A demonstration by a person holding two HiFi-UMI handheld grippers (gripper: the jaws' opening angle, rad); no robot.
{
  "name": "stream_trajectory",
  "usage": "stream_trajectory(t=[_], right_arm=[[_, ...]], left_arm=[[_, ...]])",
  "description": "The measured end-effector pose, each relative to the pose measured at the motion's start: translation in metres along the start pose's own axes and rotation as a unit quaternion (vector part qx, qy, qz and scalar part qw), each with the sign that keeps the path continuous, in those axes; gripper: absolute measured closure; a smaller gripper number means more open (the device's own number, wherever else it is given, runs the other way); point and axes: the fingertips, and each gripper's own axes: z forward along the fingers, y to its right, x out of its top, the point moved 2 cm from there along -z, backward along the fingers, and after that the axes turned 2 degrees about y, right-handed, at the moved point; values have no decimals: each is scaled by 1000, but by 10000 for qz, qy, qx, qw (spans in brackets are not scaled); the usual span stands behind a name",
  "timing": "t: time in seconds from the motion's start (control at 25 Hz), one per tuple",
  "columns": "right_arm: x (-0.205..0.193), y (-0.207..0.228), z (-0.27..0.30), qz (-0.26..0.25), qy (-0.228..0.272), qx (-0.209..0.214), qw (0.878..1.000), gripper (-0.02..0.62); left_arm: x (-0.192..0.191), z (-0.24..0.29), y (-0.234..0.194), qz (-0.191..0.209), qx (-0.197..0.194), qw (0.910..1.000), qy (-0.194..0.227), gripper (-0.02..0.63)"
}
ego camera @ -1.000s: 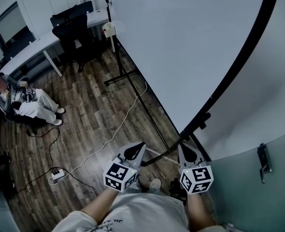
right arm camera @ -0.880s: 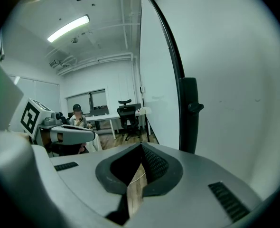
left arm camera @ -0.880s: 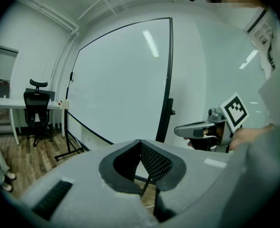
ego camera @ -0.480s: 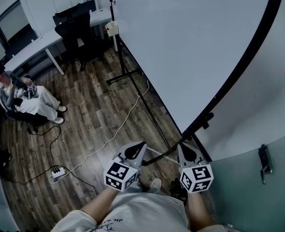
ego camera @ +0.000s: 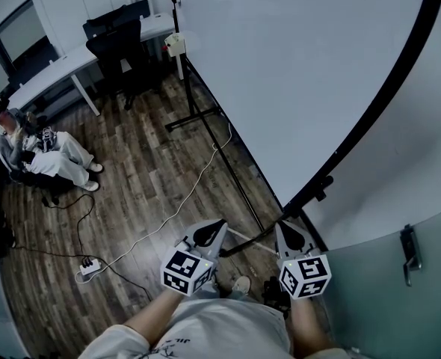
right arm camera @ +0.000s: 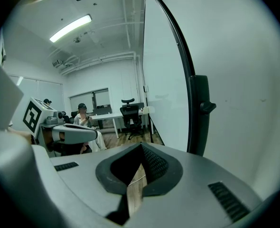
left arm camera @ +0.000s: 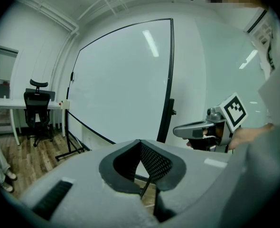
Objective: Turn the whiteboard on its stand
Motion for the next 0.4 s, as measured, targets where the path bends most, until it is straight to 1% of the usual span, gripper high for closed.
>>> stream_trajectory(t=[0.4], right_arm=[[-2,-8,2,0,-48,55,10000,590]], left_arm=[[0,-5,-2,13,-48,10000,-8,595]])
